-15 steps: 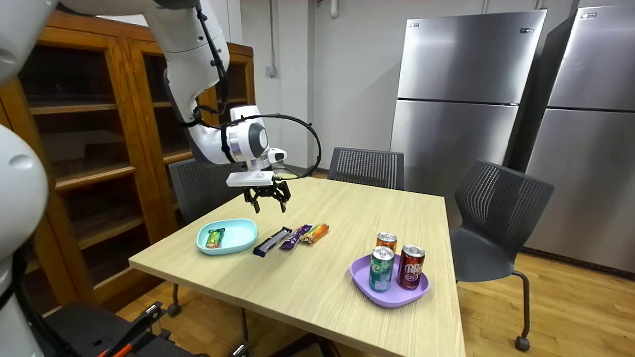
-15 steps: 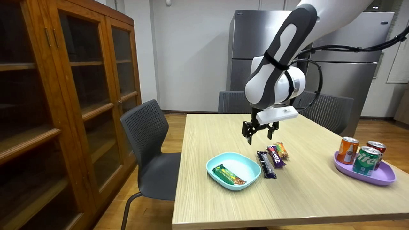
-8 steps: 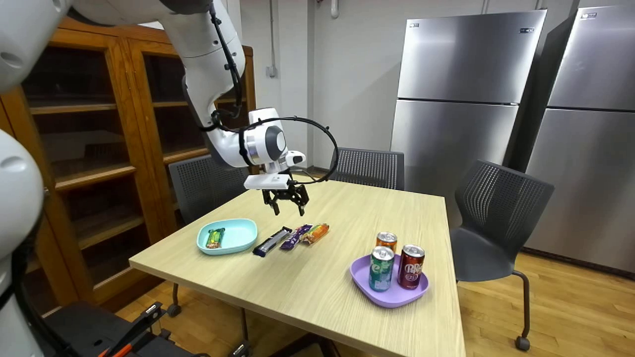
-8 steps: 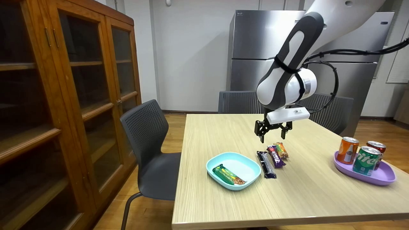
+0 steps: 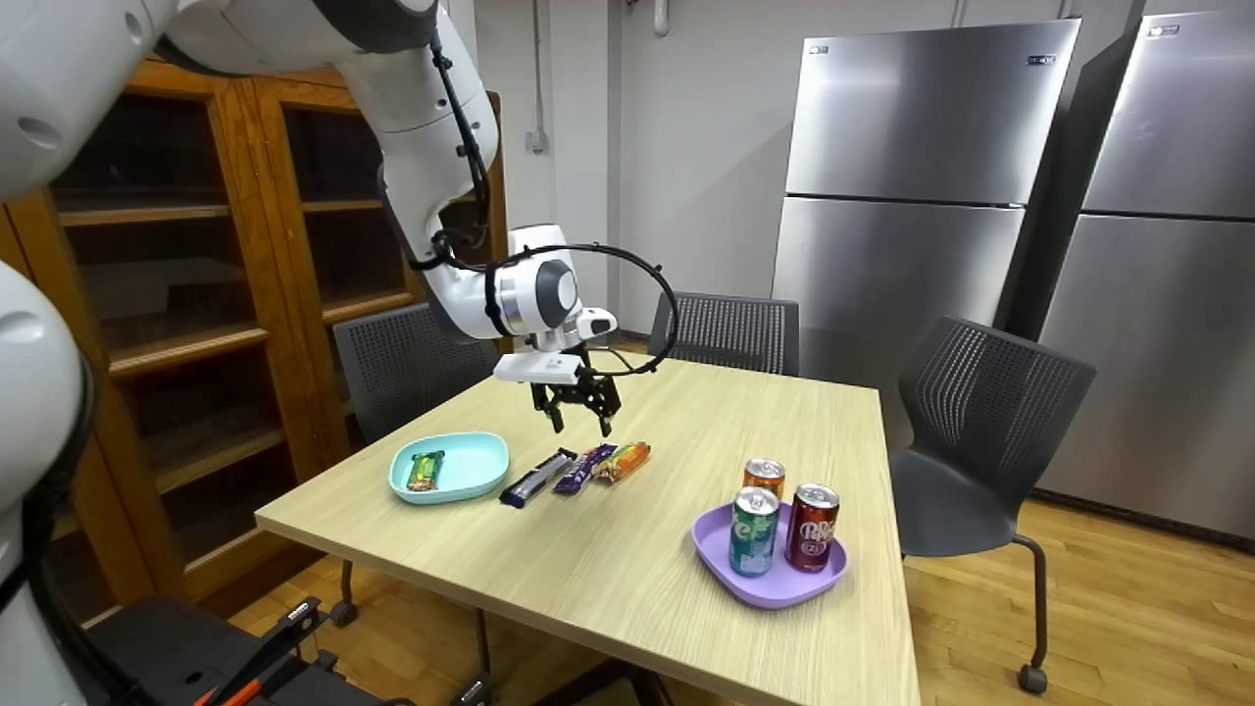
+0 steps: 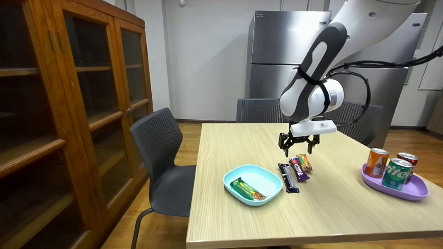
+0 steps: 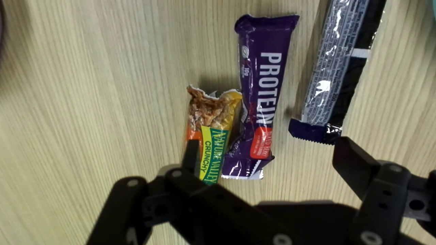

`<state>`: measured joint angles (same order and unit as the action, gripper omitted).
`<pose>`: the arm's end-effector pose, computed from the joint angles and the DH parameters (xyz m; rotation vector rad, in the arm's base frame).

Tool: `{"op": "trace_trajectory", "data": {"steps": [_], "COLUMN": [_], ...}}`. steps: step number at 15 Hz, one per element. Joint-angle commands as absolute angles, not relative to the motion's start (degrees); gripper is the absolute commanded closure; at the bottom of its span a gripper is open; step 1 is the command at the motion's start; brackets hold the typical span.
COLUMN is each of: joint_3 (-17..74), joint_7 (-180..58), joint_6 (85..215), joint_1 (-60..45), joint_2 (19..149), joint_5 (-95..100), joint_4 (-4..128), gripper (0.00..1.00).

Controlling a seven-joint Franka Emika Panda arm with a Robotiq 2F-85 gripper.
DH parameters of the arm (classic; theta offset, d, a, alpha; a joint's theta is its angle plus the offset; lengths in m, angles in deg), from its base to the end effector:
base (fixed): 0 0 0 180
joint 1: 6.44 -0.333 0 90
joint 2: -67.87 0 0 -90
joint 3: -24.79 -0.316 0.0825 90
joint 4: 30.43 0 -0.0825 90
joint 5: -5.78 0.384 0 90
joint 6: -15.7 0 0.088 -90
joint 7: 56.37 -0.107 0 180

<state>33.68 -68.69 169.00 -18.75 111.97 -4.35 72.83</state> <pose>0.6534 0.0510 0.1306 2.9577 0.0709 0.1941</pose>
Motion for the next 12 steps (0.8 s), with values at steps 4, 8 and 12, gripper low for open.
{"op": "trace_trajectory", "data": {"steps": [4,8,12], "joint_3": [32.1,31.6,30.9], "joint_7": [-69.3,-70.4,-72.0], "joint_6": [167.1,165.8,166.0], "joint_1": [-18.7,-19.4,-19.7], "joint_2": [111.2,111.4,112.0], "joint_5": [-3.6,-3.3,-2.1], "joint_4": [73.1,74.0,74.9], "gripper": [0.0,0.0,0.0]}}
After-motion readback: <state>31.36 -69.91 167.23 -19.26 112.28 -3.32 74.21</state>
